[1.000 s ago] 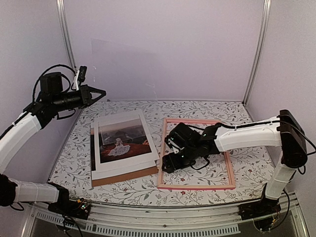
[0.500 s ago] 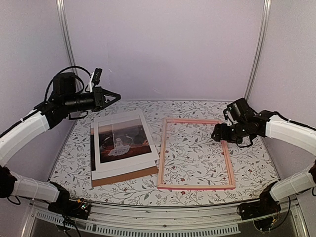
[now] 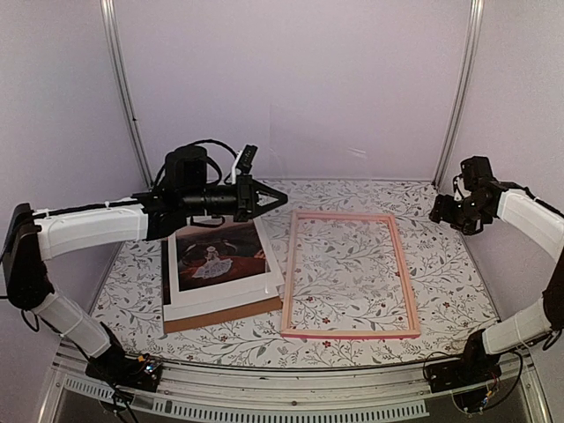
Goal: Put the photo into the frame
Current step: Place the glass panel on the frame body.
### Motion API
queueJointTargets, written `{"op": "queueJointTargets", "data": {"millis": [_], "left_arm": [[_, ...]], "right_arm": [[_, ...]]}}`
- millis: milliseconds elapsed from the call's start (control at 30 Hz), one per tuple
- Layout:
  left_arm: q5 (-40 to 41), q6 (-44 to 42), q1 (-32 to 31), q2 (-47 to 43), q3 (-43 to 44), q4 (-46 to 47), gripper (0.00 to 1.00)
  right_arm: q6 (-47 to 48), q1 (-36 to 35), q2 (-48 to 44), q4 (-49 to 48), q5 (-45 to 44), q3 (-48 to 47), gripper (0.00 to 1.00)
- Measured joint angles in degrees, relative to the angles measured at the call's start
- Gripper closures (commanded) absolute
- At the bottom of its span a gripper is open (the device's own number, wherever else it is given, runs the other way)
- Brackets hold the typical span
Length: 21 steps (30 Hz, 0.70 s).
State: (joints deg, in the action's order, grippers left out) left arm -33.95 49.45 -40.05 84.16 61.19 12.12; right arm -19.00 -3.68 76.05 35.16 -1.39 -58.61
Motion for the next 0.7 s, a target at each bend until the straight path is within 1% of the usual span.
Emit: {"op": "queueJointTargets", "data": {"millis": [200, 367, 500, 700], "left_arm": [[-0.2, 8.6, -5.0, 8.9, 0.5, 12.2, 1.0], [-1.0, 15.8, -5.9, 17.7, 0.5, 21.6, 1.0], [-1.0, 19.0, -5.9, 23.8, 0.5, 23.8, 1.0], [0.6, 19.5, -5.9, 28.5, 0.7, 22.5, 1.0]], "right_arm": [[3.0, 7.1, 0.7, 0.4, -0.4, -3.8, 0.2], [4.5, 9.1, 1.0, 0.4, 0.3, -4.3, 0.2], [5.0, 9.0, 1.9, 0.4, 2.4, -4.3, 0.21], [5.0, 9.0, 2.4, 0.1, 5.3, -3.9, 0.22]]}}
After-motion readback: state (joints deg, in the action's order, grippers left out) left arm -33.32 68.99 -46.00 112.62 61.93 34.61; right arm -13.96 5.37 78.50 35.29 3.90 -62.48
